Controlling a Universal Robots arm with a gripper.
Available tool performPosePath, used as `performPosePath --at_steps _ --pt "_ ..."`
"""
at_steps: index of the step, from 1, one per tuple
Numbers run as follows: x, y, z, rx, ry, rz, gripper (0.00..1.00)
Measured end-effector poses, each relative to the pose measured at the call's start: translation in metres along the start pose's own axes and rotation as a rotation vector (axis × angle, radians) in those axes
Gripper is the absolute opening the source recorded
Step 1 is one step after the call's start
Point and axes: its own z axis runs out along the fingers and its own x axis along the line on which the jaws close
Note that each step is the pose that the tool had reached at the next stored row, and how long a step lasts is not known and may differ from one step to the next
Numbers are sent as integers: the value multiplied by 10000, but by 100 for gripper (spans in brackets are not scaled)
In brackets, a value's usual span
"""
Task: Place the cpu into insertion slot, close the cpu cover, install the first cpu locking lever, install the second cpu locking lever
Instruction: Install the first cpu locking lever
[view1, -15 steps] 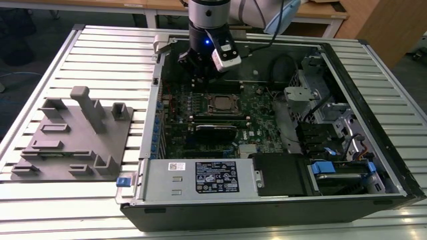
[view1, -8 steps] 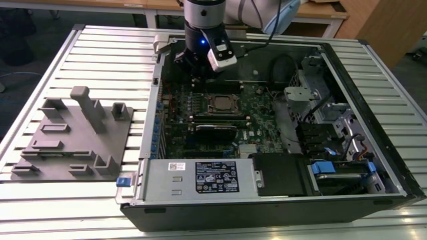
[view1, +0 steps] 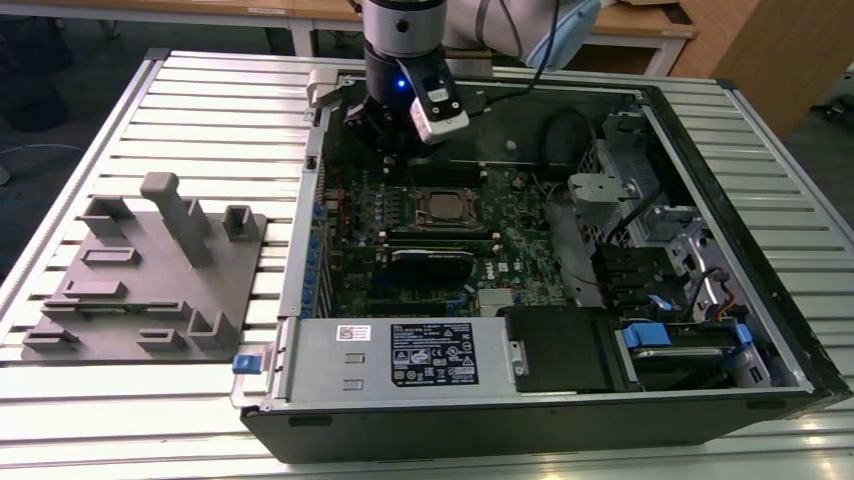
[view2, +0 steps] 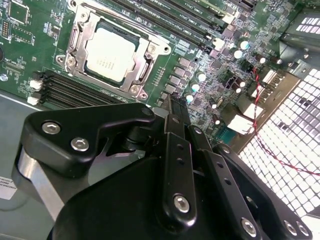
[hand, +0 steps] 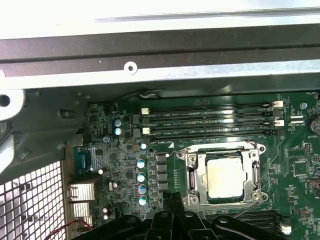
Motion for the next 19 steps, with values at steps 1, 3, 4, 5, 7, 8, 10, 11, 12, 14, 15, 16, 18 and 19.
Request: performPosePath --at_steps 1,3,4,5,7,8,10,11,12,14,15,16,18,19 --pt "1 0 0 0 0 0 11" --pt "13 -1 1 -2 -2 2 11" --pt "23 -2 0 -1 -1 1 11" --pt "34 -3 0 0 -1 1 11" --pt "56 -4 1 -1 -3 1 11" --pt "61 -4 1 -2 -4 1 11" --pt "61 -4 1 -1 -4 -1 11" --pt "62 -5 0 -7 -2 0 11" --pt "63 -6 0 -68 3 1 11" --pt "63 -7 1 -267 17 6 11" --pt "63 -8 1 -358 25 8 11" --pt "64 -9 1 -434 31 10 11" --pt "66 -12 1 -617 43 14 11" --pt "67 -13 1 -683 50 15 11"
